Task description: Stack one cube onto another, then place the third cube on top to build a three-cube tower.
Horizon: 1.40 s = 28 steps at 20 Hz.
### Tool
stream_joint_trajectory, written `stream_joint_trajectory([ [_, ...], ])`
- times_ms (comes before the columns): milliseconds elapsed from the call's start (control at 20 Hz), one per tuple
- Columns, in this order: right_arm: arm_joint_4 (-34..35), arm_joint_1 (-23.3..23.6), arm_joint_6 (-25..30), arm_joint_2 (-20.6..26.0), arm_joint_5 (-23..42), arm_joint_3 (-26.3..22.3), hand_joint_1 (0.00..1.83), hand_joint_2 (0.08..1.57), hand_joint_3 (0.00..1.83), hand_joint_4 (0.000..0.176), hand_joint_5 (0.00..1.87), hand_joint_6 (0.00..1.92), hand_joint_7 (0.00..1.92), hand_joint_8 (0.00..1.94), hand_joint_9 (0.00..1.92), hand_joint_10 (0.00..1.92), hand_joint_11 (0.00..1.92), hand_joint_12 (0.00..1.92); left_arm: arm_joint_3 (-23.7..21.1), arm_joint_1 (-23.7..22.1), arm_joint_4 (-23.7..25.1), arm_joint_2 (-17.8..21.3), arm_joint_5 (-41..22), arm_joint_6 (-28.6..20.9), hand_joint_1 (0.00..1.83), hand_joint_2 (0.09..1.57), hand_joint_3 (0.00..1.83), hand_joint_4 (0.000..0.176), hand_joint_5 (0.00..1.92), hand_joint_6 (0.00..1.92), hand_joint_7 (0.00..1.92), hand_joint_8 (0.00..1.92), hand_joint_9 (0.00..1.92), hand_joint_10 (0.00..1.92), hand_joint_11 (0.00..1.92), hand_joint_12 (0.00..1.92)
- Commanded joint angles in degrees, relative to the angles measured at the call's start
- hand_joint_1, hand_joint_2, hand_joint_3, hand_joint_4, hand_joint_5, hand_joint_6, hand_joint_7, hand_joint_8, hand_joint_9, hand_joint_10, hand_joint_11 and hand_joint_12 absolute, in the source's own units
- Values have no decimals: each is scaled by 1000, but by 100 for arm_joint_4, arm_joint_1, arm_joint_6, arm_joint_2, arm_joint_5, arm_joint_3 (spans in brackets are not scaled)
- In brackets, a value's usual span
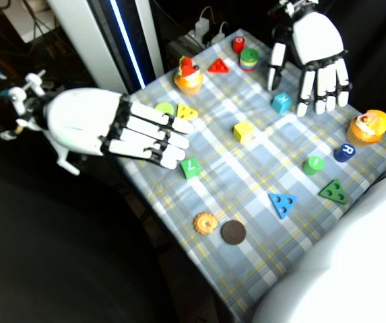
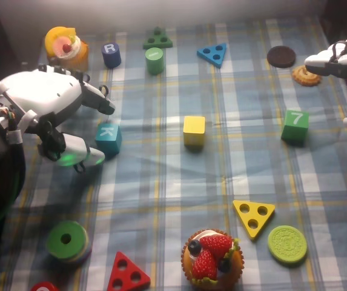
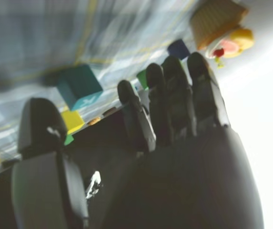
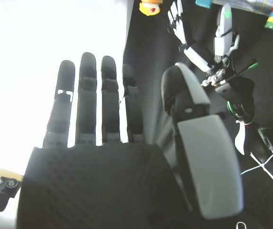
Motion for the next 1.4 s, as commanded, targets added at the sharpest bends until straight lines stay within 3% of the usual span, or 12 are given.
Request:
stream_joint_trajectory([
  [0, 122, 79, 41, -25, 686, 28, 648, 1352, 3, 0, 417, 1, 472, 0, 418, 1, 0, 946, 67, -72, 90, -37, -389, 43, 892, 1007, 4, 136, 727, 9, 491, 7, 355, 3, 89, 308],
  [50, 124, 79, 74, -37, 685, 42, 647, 1355, 3, 0, 422, 2, 473, 1, 414, 1, 0, 925, 103, -74, 46, -70, -373, 56, 899, 1011, 2, 141, 741, 9, 508, 9, 370, 7, 79, 300],
  [100, 124, 79, 115, -53, 685, 63, 607, 1366, 5, 0, 412, 2, 461, 2, 401, 2, 0, 896, 115, -76, 29, -87, -371, 60, 906, 1016, 3, 128, 755, 12, 529, 15, 383, 10, 68, 292],
  [350, 122, 77, 152, -63, 685, 76, 585, 1375, 5, 0, 417, 3, 473, 6, 410, 5, 0, 885, 175, -105, -14, -174, -350, 89, 897, 1032, 9, 122, 785, 2, 544, 0, 401, 0, 61, 253],
  [500, 122, 73, 165, -63, 685, 76, 546, 1372, 1, 0, 432, 3, 488, 4, 427, 6, 0, 935, 188, -110, -39, -212, -351, 89, 838, 1005, 0, 128, 800, 6, 560, 8, 415, 6, 63, 250],
  [750, 122, 73, 169, -62, 687, 76, 567, 1378, 1, 0, 428, 0, 481, 1, 413, 0, 0, 925, 210, -136, -80, -263, -389, 89, 814, 981, 0, 169, 718, 0, 506, 0, 398, 0, 55, 250],
  [850, 121, 73, 174, -62, 687, 76, 560, 1379, 1, 0, 421, 0, 476, 0, 409, 0, 0, 916, 209, -156, -80, -275, -397, 88, 825, 976, 0, 147, 717, 1, 519, 5, 428, 10, 73, 263],
  [900, 121, 73, 174, -62, 687, 76, 581, 1383, 1, 0, 433, 2, 488, 2, 422, 4, 0, 940, 209, -165, -80, -280, -399, 88, 840, 982, 0, 120, 773, 18, 555, 15, 458, 17, 90, 275],
  [1050, 121, 73, 174, -62, 688, 77, 611, 1383, 0, 0, 432, 1, 490, 1, 424, 2, 0, 940, 212, -173, -102, -298, -433, 87, 861, 1000, 2, 104, 862, 20, 590, 11, 479, 9, 97, 290],
  [1100, 121, 73, 176, -62, 688, 76, 614, 1381, 0, 0, 438, 3, 489, 1, 423, 2, 0, 937, 216, -179, -102, -308, -426, 87, 969, 1094, 3, 162, 923, 822, 585, 19, 465, 14, 85, 296],
  [1150, 121, 73, 176, -62, 688, 76, 596, 1380, 0, 0, 438, 2, 491, 1, 423, 1, 0, 924, 223, -185, -104, -313, -409, 87, 983, 1126, 3, 173, 920, 1016, 617, 23, 484, 15, 80, 296],
  [1350, 122, 68, 177, -61, 688, 76, 553, 1397, 4, 0, 440, 1, 503, 3, 431, 3, 0, 939, 226, -196, -128, -315, -417, 31, 989, 1139, 1, 176, 916, 1072, 654, 16, 535, 13, 106, 323],
])
